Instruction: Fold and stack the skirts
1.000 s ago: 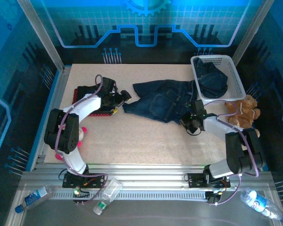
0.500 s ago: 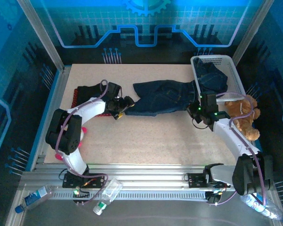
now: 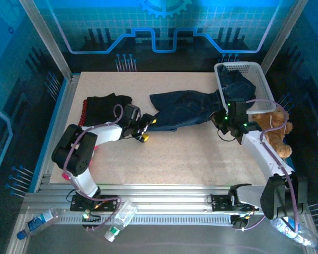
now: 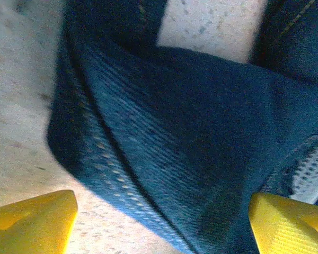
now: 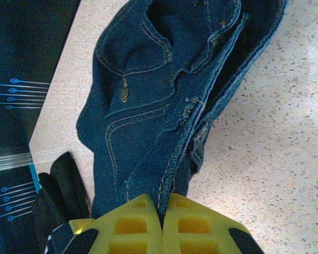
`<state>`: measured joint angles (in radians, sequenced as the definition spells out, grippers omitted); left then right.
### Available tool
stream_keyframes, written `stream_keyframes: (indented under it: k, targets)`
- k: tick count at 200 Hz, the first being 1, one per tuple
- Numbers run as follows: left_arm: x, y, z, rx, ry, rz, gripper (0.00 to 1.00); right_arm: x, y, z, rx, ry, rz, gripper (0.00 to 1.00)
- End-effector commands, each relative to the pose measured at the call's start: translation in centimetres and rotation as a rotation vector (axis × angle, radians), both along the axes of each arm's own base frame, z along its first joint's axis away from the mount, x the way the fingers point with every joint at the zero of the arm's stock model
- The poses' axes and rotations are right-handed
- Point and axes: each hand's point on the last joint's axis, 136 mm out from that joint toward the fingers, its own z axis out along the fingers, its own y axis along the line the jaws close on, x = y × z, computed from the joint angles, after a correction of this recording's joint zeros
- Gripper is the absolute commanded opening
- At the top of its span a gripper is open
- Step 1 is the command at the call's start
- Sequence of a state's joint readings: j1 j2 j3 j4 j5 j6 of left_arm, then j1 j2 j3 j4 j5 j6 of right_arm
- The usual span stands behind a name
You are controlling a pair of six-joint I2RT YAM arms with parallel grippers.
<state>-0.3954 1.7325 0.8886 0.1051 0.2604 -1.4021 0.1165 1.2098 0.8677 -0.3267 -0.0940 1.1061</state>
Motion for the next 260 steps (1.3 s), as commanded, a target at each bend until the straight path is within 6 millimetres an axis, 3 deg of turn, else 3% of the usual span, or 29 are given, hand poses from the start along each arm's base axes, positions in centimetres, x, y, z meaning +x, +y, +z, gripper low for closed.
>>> stream_keyframes:
  k: [1, 27, 53, 70, 94, 147, 178, 199, 218, 236, 260]
  targets:
    - [1.4, -1.9, 2.8, -0.105, -0.079, 0.027, 0.78, 0.6, -0.2, 2.2, 0.006, -0.061, 0.002, 0.00]
    - [2.4, -1.9, 2.6, -0.091, -0.112, 0.039, 0.64, 0.4, -0.2, 2.5, 0.011, -0.074, 0.000, 0.00]
    - [3.1, -1.5, 2.6, -0.076, -0.142, 0.064, 0.38, 0.6, -0.1, 4.3, 0.024, -0.142, 0.005, 0.00]
    - [3.3, -0.7, 4.5, -0.046, -0.208, 0.067, 0.21, 0.7, -0.2, 6.7, 0.016, -0.219, 0.010, 0.00]
    - [3.1, 0.9, 8.8, 0.094, -0.305, 0.006, 0.04, 0.7, -0.3, 10.9, 0.001, -0.337, 0.026, 0.00]
    - [2.8, 2.0, 23.8, 0.363, -0.659, -0.222, 0.00, 0.3, -0.4, 21.8, -0.044, -0.613, 0.064, 0.00]
    - [1.4, 2.0, 30.8, 0.444, -0.794, -0.345, 0.00, -0.5, -0.1, 27.4, -0.060, -0.760, 0.096, 0.00]
    - [0.8, 2.2, 33.4, 0.480, -0.842, -0.379, 0.00, -0.6, -0.2, 29.3, -0.088, -0.821, 0.097, 0.00]
    - [1.8, 3.1, 34.5, 0.574, -0.867, -0.362, 0.00, 0.3, -0.7, 29.5, -0.137, -0.850, 0.073, 0.00]
    - [4.5, 4.3, 35.1, 0.674, -0.894, -0.315, 0.00, 2.4, -1.1, 29.3, -0.177, -0.865, 0.058, 0.00]
    - [10.5, 6.3, 36.4, 0.709, -0.966, -0.198, 0.00, 6.6, -1.4, 29.0, -0.168, -0.884, 0.046, 0.00]
